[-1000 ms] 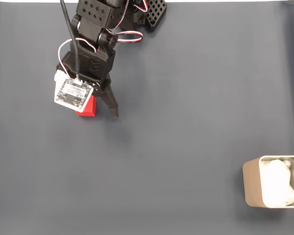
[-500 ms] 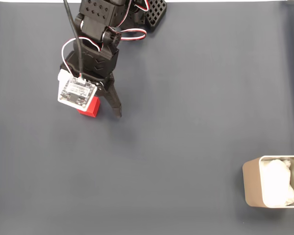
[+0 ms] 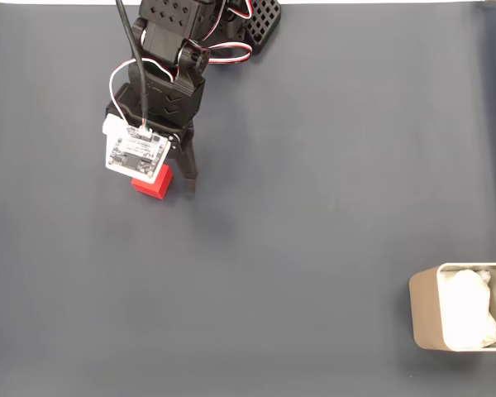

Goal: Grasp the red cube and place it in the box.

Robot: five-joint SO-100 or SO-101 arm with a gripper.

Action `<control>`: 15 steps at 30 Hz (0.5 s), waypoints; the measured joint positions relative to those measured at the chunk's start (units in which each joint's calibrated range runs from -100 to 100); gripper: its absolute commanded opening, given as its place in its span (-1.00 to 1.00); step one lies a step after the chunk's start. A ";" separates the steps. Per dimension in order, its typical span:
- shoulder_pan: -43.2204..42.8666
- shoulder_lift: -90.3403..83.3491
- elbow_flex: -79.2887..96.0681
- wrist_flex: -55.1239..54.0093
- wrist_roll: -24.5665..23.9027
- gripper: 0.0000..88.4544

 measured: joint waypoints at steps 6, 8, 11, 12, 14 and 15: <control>0.00 0.00 0.00 0.00 0.24 -0.68; 0.00 0.00 0.00 0.00 0.24 -0.72; 0.00 0.00 0.00 0.00 0.24 -0.78; 0.00 0.00 0.00 0.00 0.24 -0.80; 0.00 0.00 0.00 0.32 0.24 -0.82; 0.00 0.00 0.00 0.32 0.24 -0.83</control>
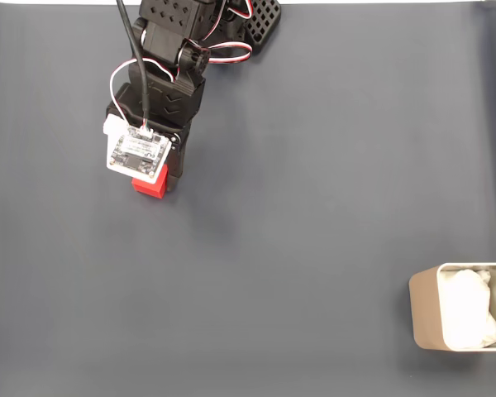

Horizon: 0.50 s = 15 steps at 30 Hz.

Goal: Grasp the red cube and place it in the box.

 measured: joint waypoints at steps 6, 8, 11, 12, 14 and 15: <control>0.00 0.00 0.00 0.08 -0.63 -0.89; -0.07 0.00 -0.18 0.88 -1.22 -0.90; -0.96 0.00 -2.17 2.78 -2.44 -0.91; -1.34 0.00 -2.98 3.42 -2.78 -0.91; -2.15 0.00 -5.33 4.93 -3.57 -0.91; -2.67 0.00 -6.33 5.65 -3.91 -0.91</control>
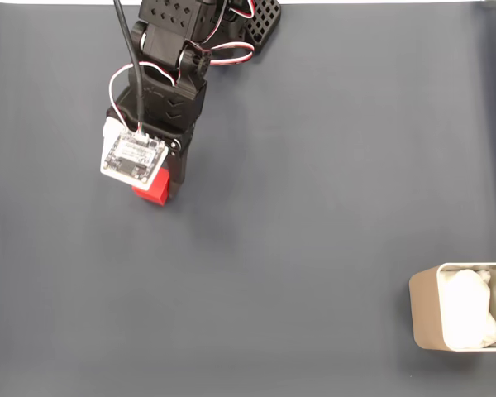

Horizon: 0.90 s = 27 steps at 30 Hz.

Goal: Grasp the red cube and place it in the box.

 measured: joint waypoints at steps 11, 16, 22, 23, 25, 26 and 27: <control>-8.38 -0.96 -13.11 7.40 -2.49 -0.92; -13.43 -2.43 -15.73 7.64 -2.64 -0.91; -20.18 -3.04 -18.08 7.64 -1.86 -0.91; -21.44 -3.04 -18.63 7.64 -1.81 -0.90; -23.81 -3.04 -19.80 7.64 -1.42 -0.90; -24.93 -3.04 -20.52 7.64 -1.37 -0.90; -26.04 -3.04 -21.25 7.64 -1.37 -0.90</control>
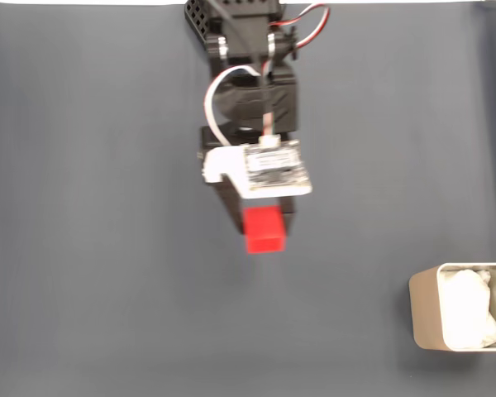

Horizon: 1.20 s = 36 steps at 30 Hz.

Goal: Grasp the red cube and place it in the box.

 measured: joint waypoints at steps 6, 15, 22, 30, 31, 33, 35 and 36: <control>-5.93 2.08 -5.42 0.00 0.39 -0.89; -11.94 9.64 -15.46 0.00 1.07 -0.89; -15.65 18.50 -25.50 0.16 1.07 -0.89; -18.40 28.31 -37.25 0.16 0.93 -0.90; -18.55 29.44 -38.25 0.16 0.98 -0.90; -19.07 30.66 -39.78 0.16 1.03 -0.90; -19.51 31.96 -41.05 0.16 1.03 -0.90; -19.66 32.57 -41.68 0.16 1.03 -0.90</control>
